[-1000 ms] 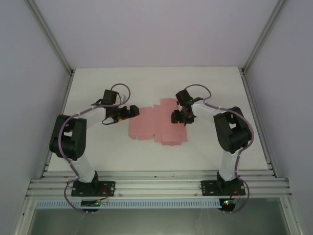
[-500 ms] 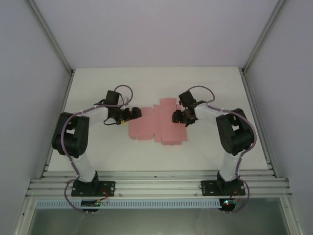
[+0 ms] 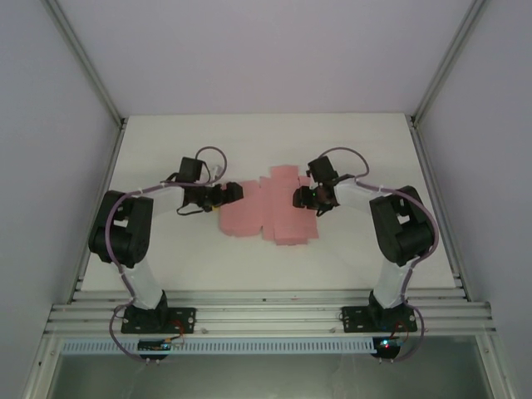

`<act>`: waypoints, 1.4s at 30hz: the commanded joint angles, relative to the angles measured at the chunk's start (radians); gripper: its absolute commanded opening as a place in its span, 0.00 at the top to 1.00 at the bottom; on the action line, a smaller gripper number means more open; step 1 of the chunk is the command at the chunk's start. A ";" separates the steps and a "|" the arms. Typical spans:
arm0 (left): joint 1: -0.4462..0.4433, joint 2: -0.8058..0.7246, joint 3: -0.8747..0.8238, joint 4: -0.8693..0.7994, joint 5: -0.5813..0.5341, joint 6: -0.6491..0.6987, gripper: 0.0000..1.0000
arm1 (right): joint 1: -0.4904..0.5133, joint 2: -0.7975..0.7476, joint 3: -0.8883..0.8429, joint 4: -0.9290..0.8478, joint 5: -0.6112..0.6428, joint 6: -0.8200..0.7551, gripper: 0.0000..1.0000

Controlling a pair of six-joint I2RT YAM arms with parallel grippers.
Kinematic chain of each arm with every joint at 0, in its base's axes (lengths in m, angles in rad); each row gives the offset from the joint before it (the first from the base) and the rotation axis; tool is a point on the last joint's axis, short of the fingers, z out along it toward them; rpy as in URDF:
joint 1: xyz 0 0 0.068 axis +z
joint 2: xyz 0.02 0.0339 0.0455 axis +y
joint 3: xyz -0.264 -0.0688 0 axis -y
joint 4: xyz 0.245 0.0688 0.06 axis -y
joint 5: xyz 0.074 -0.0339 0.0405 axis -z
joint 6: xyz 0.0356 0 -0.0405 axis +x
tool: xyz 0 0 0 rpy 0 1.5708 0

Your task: Assemble paper box

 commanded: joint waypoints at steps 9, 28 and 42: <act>0.001 0.006 -0.009 0.090 0.019 -0.024 0.58 | -0.004 0.043 -0.088 -0.042 -0.064 0.034 0.44; -0.001 -0.152 -0.040 0.232 0.164 0.070 1.00 | -0.032 -0.256 -0.138 -0.033 -0.077 -0.041 0.07; -0.024 -0.308 -0.048 0.389 0.372 0.062 1.00 | -0.227 -0.690 -0.344 0.142 -0.356 -0.121 0.01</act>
